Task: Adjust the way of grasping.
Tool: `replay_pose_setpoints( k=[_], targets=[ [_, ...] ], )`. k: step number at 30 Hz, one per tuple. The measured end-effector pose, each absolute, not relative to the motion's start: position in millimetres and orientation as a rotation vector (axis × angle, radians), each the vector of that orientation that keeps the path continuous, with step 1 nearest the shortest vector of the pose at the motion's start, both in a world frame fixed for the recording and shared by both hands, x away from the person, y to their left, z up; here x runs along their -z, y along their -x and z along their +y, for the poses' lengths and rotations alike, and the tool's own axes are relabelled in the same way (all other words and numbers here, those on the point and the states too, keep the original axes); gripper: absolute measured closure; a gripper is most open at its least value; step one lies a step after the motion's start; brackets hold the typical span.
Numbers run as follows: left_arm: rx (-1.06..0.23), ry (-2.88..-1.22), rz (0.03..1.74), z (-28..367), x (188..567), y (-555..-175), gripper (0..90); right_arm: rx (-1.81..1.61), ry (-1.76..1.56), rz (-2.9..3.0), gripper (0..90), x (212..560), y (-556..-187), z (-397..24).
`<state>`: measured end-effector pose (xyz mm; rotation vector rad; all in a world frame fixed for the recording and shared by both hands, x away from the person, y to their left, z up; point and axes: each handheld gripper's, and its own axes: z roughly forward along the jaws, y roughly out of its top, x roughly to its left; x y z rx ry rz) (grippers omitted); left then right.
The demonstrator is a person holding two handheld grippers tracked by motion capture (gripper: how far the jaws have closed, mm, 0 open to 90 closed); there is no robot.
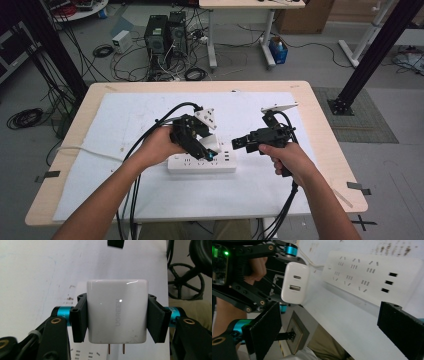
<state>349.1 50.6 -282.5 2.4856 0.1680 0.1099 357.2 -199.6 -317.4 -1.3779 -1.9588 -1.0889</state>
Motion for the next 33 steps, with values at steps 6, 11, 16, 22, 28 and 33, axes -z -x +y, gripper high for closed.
replay_pose_setpoints(
  k=[6, 11, 16, 22, 28, 33],
  targets=[
    [-0.108, -2.462, 0.138, 43, 287, -347, 42.6, 1.088, 1.365, -1.937, 6.5, 318, -359, -188],
    [-0.109, -2.462, 0.114, 37, 289, -346, 42.6, 1.073, 1.365, -1.939, 7.8, 318, -360, -180],
    [-0.107, -2.453, 0.111, 35, 290, -346, 42.6, 1.084, 1.354, -1.917, 13.8, 318, -362, -174],
    [-0.109, -2.442, 0.117, 31, 291, -346, 42.6, 1.076, 1.351, -1.91, 18.2, 319, -364, -169],
    [-0.113, -2.447, 0.112, 29, 292, -345, 42.6, 1.067, 1.338, -1.882, 35.3, 320, -365, -167],
    [-0.122, -2.451, 0.106, 27, 292, -343, 42.6, 1.03, 1.343, -1.857, 37.0, 322, -366, -168]
  ],
)
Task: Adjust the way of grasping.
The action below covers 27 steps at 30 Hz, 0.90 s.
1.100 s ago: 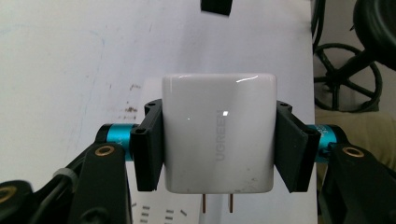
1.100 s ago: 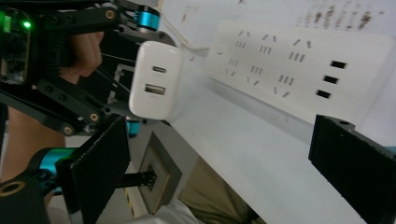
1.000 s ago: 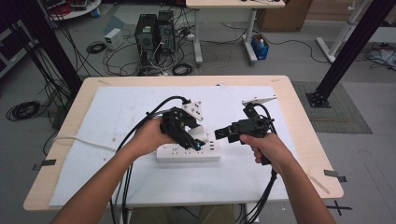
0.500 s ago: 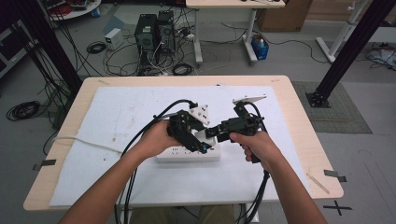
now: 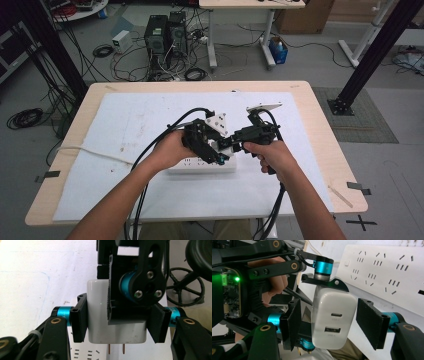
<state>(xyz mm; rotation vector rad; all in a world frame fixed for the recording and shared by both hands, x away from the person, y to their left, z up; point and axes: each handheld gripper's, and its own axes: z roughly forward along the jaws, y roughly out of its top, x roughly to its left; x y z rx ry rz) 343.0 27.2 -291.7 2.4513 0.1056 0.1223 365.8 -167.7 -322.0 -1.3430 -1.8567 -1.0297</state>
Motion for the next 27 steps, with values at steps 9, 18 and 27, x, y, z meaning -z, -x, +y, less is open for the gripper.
replay_pose_setpoints(
  k=[9, 18, 27],
  targets=[
    [-0.136, -2.462, 0.097, 25, 292, -341, 42.6, 1.043, 1.341, -1.829, 51.6, 324, -366, -168],
    [-0.172, -2.468, 0.094, 27, 291, -341, 42.6, 1.069, 1.346, -1.758, 60.3, 330, -366, -173],
    [-0.218, -2.483, 0.13, 25, 292, -340, 29.5, 1.116, 1.351, -1.732, 62.7, 334, -366, -177]
  ],
)
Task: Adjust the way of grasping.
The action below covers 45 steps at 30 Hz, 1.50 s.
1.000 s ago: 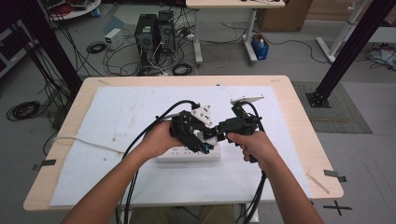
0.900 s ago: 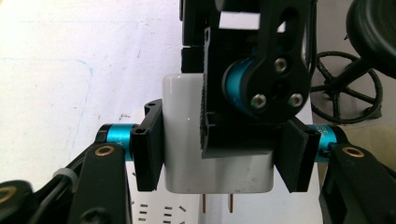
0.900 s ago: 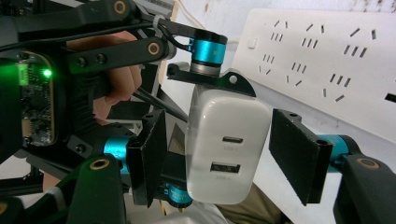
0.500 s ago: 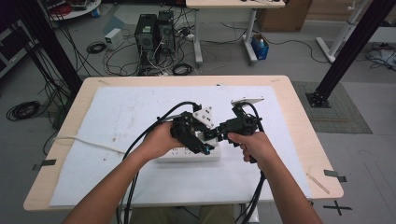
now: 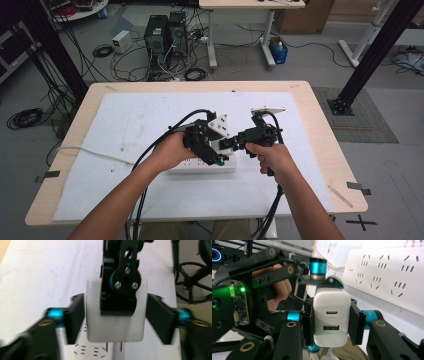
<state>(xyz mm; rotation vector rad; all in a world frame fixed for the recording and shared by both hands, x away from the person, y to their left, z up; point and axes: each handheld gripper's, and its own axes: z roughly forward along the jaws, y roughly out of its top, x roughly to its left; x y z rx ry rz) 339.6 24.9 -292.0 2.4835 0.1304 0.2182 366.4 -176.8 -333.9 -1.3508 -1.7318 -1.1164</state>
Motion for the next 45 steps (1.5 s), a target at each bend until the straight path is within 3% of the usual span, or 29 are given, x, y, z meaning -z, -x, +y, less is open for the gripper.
replay_pose_setpoints(
  k=[5, 18, 28, 45],
  targets=[
    [-0.199, -2.489, 0.176, 37, 288, -342, 20.2, 1.157, 1.41, -1.835, 62.7, 327, -366, -189],
    [-0.119, -2.588, 0.39, 100, 284, -359, 20.2, 1.052, 1.479, -2.085, 62.6, 288, -366, -211],
    [-0.11, -2.714, 0.51, 143, 290, -363, 20.2, 0.906, 1.565, -2.258, 62.6, 264, -366, -232],
    [-0.133, -2.78, 0.685, 197, 282, -360, 20.2, 0.615, 1.701, -2.488, 62.6, 237, -361, -255]
  ],
)
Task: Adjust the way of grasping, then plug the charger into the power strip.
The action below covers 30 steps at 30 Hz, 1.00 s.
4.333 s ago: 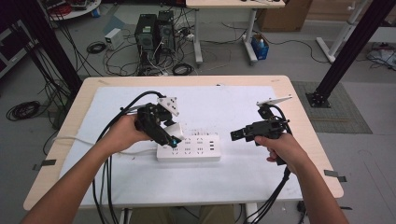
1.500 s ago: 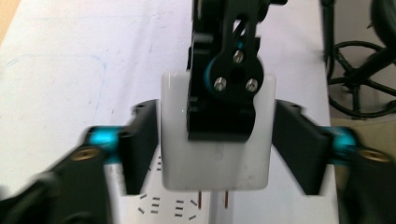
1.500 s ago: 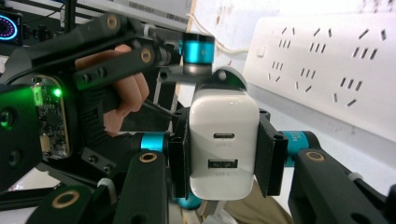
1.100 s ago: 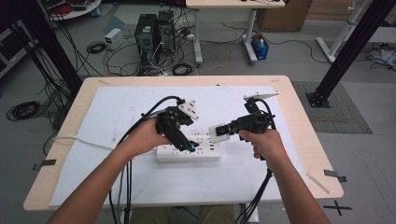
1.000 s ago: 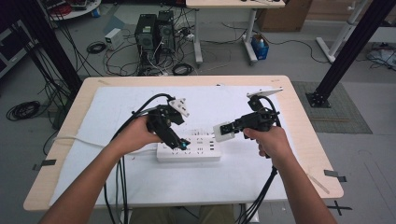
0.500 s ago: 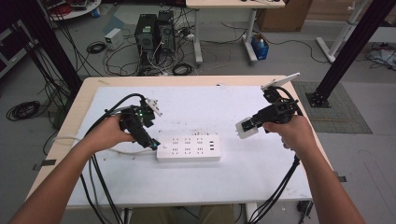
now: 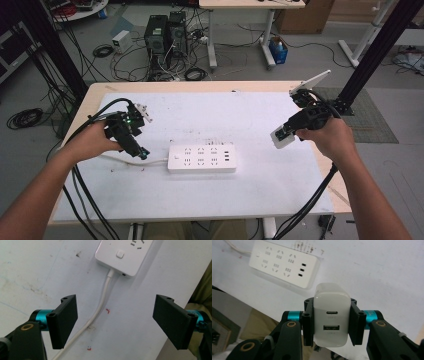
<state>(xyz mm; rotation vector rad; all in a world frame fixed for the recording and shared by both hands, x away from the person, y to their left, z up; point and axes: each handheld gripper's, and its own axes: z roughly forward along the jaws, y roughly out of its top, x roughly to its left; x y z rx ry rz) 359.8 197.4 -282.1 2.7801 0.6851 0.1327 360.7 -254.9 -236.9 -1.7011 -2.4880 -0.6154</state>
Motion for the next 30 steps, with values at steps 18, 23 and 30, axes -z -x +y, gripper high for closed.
replay_pose_setpoints(
  k=[18, 23, 30],
  targets=[
    [-0.15, -2.757, 0.75, 215, 281, -357, 20.2, 0.611, 1.666, -2.584, 62.5, 232, -359, -249],
    [-0.141, -2.76, 0.753, 217, 284, -357, 20.2, 0.621, 1.586, -2.657, 62.5, 229, -360, -241],
    [-0.137, -2.779, 0.721, 218, 290, -357, 20.2, 0.612, 1.37, -2.802, 62.5, 227, -364, -220]
  ],
)
